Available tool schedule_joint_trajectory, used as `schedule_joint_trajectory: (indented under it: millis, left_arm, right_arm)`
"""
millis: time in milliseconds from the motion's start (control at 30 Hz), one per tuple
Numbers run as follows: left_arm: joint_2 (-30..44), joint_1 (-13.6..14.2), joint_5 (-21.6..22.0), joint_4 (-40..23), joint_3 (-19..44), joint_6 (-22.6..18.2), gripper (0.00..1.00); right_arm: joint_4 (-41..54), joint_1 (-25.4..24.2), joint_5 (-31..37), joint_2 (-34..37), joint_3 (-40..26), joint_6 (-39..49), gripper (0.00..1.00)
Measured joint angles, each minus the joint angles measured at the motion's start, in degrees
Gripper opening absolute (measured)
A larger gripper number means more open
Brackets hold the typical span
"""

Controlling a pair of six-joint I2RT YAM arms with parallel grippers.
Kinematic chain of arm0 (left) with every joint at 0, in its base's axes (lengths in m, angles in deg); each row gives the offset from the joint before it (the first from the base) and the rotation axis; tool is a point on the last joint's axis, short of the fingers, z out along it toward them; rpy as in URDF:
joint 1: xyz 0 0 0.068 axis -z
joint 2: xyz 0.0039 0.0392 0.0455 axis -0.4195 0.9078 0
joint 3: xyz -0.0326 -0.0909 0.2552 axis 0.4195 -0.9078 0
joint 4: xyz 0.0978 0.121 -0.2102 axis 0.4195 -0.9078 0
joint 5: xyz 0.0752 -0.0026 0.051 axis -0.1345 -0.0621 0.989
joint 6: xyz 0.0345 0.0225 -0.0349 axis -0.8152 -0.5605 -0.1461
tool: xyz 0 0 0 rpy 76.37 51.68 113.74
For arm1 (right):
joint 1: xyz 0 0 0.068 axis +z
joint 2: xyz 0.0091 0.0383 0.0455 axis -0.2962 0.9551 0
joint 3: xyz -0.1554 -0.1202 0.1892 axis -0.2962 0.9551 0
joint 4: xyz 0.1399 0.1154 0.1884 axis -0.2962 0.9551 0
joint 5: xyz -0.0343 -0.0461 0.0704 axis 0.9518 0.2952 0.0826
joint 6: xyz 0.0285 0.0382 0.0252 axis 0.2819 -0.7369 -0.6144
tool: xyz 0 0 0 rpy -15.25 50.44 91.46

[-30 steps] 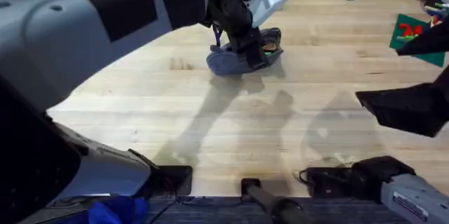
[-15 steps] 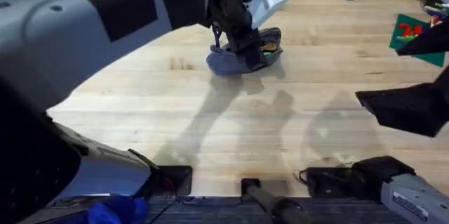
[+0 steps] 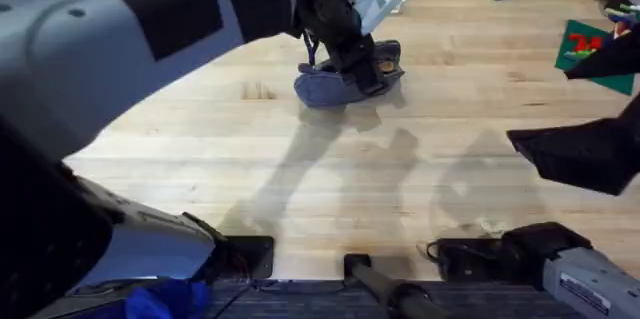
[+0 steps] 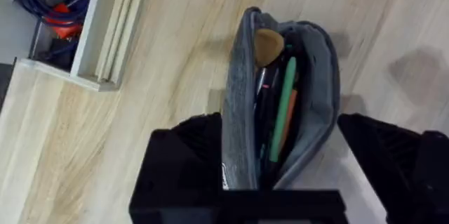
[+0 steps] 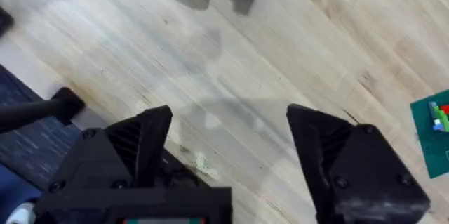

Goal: Unzip the bag, pick up the pens from the table one at a time and place them inside, then zip the bag closed.

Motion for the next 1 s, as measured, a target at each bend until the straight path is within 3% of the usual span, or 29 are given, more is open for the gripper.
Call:
schedule_joint_trajectory:
  millis: [167, 300, 700, 1000]
  left_arm:
    - [-4.8, 0.0, -0.3, -2.1, 0.0, 1.3, 0.995]
    - [-13.7, 0.0, -0.5, -11.1, 0.5, 2.1, 0.993]
    - [-23.3, -0.2, -0.7, -24.7, 0.5, 5.7, 0.994]
    - [-30.7, -5.6, -0.7, -32.5, 0.5, 8.0, 0.995]
  right_arm:
    - [0.0, 0.0, 0.0, 0.0, 0.0, 0.0, 0.998]
    - [0.0, 0.0, 0.0, 0.0, 0.0, 0.0, 0.997]
    - [0.0, 0.0, 0.0, 0.0, 0.0, 0.0, 0.997]
    - [0.0, 0.0, 0.0, 0.0, 0.0, 0.0, 0.998]
